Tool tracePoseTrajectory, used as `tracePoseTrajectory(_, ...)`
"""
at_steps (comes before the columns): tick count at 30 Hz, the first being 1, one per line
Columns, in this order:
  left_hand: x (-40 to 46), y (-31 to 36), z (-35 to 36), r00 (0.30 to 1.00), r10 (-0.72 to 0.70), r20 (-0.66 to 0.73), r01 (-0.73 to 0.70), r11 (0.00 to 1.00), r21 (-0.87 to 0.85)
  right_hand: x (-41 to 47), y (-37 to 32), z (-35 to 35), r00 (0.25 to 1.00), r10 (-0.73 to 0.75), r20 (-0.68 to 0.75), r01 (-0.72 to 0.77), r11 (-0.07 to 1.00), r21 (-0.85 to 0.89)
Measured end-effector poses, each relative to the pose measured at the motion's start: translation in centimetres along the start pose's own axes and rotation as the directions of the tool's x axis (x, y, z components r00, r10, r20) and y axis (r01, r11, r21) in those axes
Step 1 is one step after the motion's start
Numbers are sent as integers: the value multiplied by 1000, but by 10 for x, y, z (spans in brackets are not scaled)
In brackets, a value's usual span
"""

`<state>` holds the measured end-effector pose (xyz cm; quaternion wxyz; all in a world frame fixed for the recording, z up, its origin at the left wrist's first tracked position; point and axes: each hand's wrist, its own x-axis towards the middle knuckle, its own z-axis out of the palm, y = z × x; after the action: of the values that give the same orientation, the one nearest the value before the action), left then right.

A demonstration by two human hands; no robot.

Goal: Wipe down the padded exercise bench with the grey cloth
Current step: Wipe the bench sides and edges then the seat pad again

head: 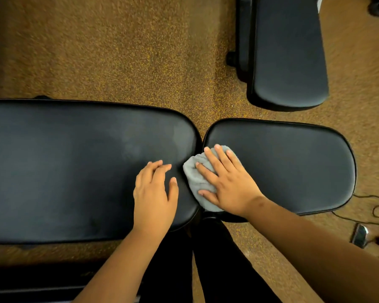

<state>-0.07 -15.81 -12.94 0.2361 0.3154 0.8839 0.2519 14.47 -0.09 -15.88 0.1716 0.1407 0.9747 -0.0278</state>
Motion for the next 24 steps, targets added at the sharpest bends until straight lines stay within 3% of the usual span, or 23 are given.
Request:
tracePoseTrajectory(2, -4, 0, 4, 1000, -11, 13, 11, 1000, 2, 15, 13, -1, 1000, 12, -25, -13, 1000, -12)
tracePoseTrajectory(9, 5, 48, 43, 993, 64, 103, -56, 995, -83, 77, 70, -29, 951, 305, -49, -305, 952, 11)
tracePoseTrajectory(15, 37, 109, 64, 970, 102, 222, -105, 994, 5, 28, 146, -40, 850, 514, -112, -510, 858, 60)
tracePoseTrajectory(18, 49, 123, 69, 946, 51, 321, -85, 992, 93, -4, 172, -41, 812, 563, -153, -564, 825, 41)
tracePoseTrajectory(22, 52, 131, 74, 943, 8, 333, -81, 975, 205, 8, 169, -47, 781, 621, -69, -621, 784, 29)
tracePoseTrajectory(24, 51, 133, 77, 945, -13, 327, -61, 975, 214, 32, 152, -50, 823, 568, 4, -568, 822, 48)
